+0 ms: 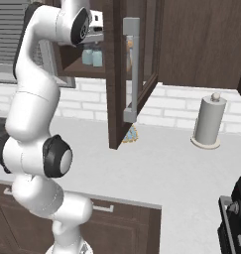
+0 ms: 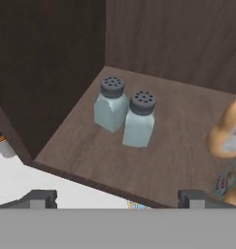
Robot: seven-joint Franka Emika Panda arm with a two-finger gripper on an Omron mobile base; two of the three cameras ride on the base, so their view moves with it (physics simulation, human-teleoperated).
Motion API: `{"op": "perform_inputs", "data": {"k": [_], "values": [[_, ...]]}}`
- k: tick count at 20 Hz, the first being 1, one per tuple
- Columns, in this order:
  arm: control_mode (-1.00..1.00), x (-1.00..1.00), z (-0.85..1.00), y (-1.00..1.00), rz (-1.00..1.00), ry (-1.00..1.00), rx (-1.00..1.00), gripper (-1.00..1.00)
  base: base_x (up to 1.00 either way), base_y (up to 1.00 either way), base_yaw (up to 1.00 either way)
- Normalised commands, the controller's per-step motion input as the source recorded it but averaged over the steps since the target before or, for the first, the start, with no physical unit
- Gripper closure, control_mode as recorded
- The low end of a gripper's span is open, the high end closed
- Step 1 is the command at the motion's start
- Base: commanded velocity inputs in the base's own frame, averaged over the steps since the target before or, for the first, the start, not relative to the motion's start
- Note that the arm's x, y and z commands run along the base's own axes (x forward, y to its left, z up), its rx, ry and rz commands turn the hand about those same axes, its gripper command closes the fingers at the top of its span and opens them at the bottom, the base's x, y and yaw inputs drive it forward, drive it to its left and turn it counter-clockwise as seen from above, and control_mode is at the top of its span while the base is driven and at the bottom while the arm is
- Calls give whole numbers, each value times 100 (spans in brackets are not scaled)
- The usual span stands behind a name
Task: Put the shaker and condiment bottle from the counter next to their counterparts in the cabinet.
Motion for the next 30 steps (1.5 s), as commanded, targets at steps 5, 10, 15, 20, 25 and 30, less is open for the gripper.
{"op": "perform_inputs", "data": {"k": [5, 10, 15, 20, 25, 30], "values": [[-100, -62, 0, 0, 0, -11, 0, -100, 0, 0, 0], [-100, -49, 0, 0, 0, -3, 0, -100, 0, 0, 0], [-100, -47, 0, 0, 0, -2, 0, -100, 0, 0, 0], [-100, -41, 0, 0, 0, -1, 0, -100, 0, 0, 0], [-100, -44, 0, 0, 0, -1, 0, -100, 0, 0, 0], [-100, -51, 0, 0, 0, -2, 0, -100, 0, 0, 0]]}}
